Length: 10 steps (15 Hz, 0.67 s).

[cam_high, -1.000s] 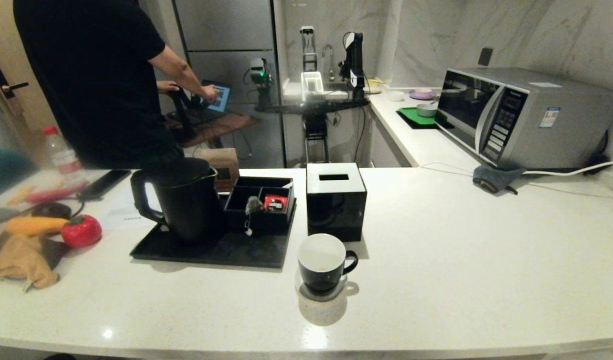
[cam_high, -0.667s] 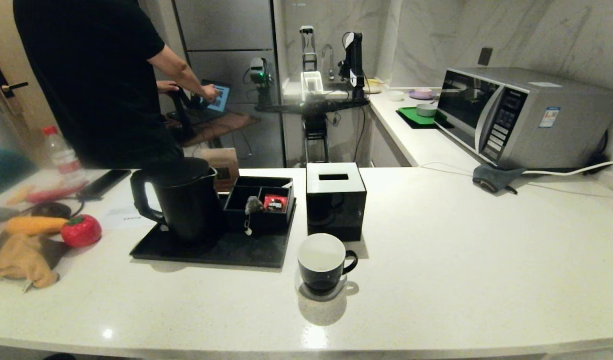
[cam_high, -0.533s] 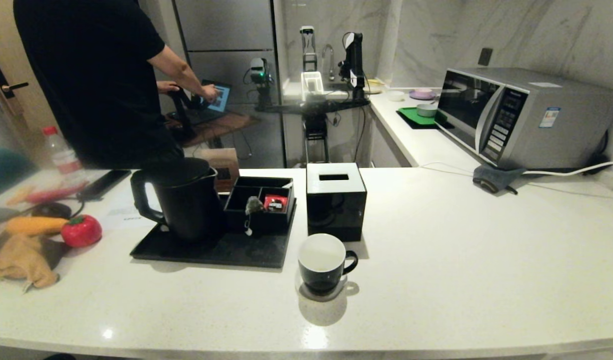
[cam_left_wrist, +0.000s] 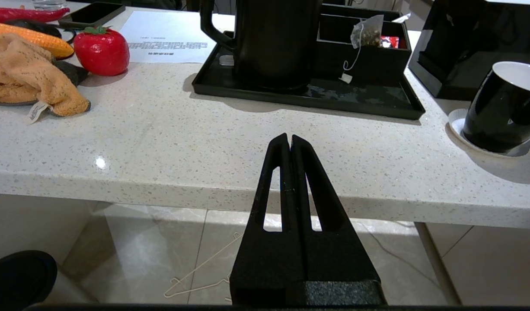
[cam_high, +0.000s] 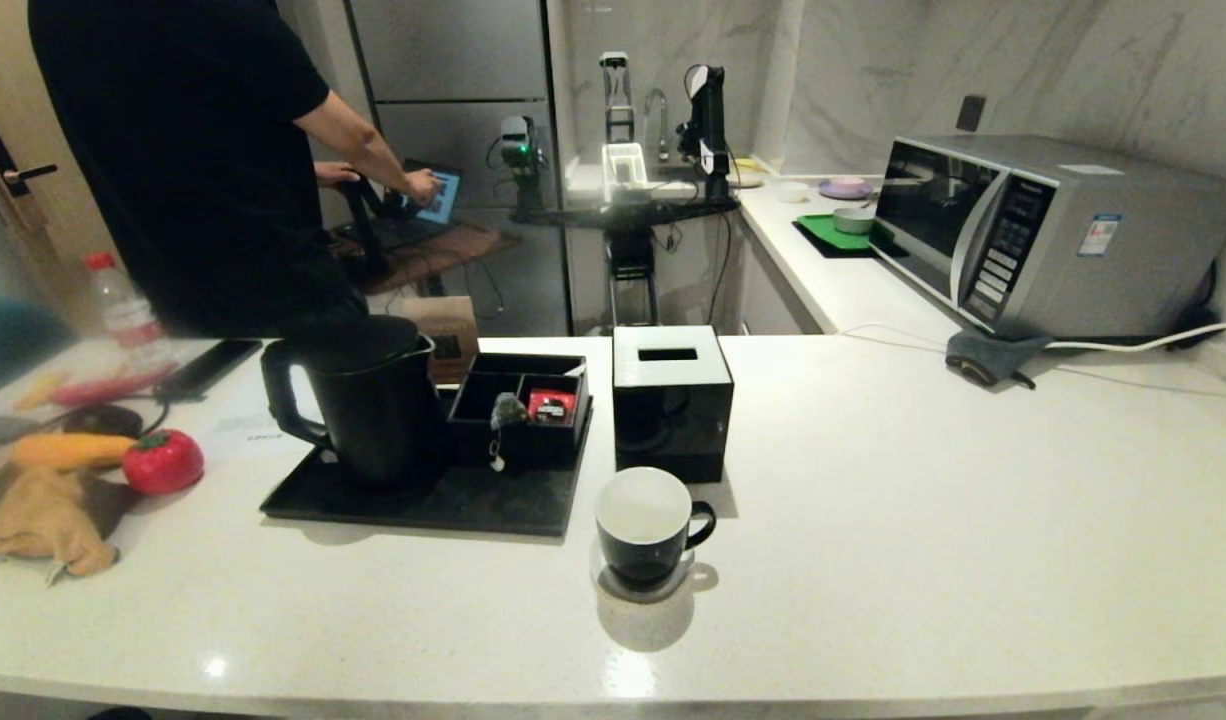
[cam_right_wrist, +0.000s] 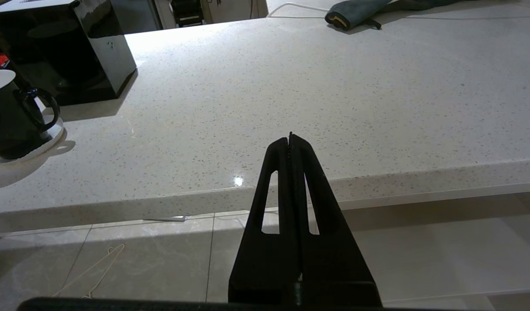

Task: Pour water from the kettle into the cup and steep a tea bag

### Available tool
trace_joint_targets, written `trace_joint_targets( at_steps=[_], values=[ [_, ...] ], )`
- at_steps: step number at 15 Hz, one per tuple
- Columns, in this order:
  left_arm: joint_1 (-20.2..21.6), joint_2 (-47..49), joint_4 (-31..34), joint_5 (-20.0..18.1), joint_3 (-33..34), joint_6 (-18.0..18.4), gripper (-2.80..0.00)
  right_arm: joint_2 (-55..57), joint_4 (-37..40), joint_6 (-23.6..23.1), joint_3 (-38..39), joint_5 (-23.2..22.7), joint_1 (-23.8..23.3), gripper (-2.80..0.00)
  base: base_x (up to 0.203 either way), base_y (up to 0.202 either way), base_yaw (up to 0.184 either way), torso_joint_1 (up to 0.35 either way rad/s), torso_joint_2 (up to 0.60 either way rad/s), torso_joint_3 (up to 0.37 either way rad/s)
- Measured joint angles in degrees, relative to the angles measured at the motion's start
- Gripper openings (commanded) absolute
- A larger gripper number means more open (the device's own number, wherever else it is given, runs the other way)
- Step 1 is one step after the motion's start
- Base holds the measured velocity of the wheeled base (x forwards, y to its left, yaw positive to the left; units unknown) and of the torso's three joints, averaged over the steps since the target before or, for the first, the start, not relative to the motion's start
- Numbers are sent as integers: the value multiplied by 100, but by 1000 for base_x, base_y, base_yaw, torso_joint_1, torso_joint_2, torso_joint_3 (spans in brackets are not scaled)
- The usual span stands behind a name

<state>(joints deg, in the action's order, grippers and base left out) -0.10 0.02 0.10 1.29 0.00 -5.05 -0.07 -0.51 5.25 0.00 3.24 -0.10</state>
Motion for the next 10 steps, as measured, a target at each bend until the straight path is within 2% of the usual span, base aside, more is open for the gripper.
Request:
trace_joint_targets(
  at_steps=[10],
  values=[
    [0,0,0,0,0,-1,-280,0,-1,0,0,0,0,-280,0,0,0,0,0,0]
  ],
)
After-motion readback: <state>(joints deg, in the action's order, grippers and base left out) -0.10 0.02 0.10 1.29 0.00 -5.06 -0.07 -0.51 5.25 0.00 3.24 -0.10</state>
